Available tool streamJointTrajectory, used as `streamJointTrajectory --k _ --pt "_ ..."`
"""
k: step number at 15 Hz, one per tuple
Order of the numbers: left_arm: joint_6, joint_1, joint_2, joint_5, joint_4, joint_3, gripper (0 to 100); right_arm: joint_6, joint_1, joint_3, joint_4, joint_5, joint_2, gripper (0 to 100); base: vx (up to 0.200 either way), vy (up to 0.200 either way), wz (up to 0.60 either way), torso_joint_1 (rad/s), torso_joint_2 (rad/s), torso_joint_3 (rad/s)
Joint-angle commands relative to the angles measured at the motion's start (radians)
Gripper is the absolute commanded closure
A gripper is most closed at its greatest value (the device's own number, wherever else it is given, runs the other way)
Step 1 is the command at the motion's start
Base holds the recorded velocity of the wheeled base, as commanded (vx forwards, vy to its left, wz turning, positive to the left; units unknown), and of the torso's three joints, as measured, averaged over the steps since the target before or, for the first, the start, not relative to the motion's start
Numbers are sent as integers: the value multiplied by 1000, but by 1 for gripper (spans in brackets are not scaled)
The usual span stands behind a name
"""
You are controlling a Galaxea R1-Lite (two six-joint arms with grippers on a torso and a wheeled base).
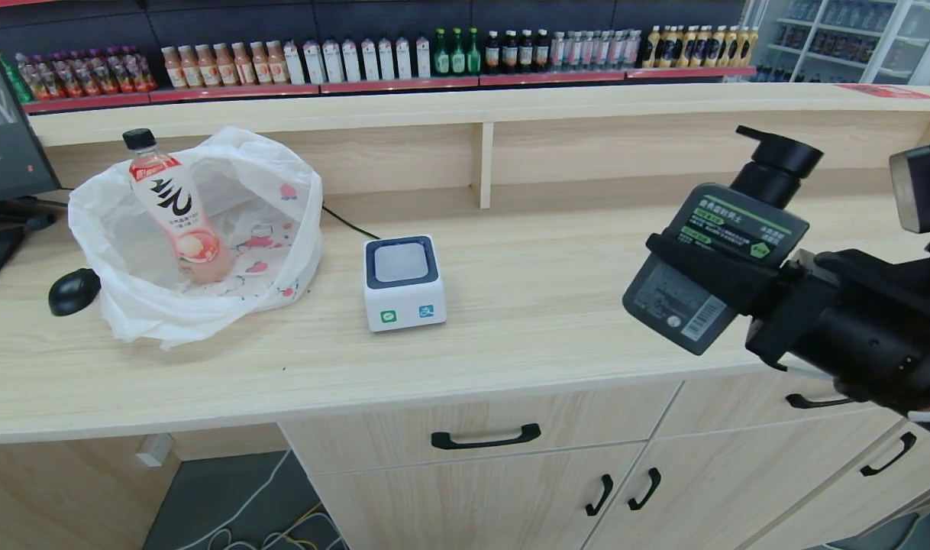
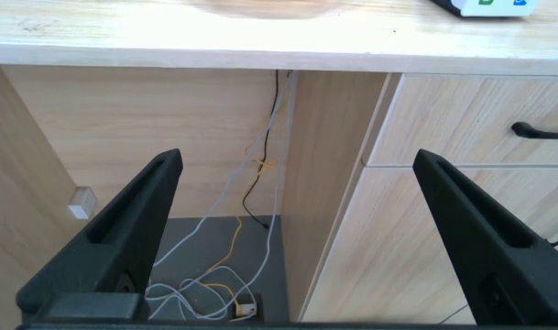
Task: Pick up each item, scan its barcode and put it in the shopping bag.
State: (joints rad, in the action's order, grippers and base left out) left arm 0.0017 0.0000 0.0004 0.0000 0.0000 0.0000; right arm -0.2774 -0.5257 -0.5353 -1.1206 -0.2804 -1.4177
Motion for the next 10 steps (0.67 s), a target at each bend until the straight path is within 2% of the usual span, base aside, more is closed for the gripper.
streamJointTrajectory --k 1,4,6,8,10 --pt "0 0 0 0 0 0 0 -86 -79 15 -82 -8 -67 100 0 0 0 0 0 0" --pt "0 0 0 0 0 0 0 -232 -102 1 -219 -11 -161 100 0 0 0 0 0 0" --pt "0 0 0 0 0 0 0 -313 -102 -11 -260 -29 -176 100 0 0 0 0 0 0" --pt "0 -2 0 0 0 0 0 -401 -102 -14 -326 -86 -187 100 0 0 0 0 0 0" --pt "0 0 0 0 0 0 0 -430 -102 -17 -415 -131 -222 100 0 0 0 0 0 0"
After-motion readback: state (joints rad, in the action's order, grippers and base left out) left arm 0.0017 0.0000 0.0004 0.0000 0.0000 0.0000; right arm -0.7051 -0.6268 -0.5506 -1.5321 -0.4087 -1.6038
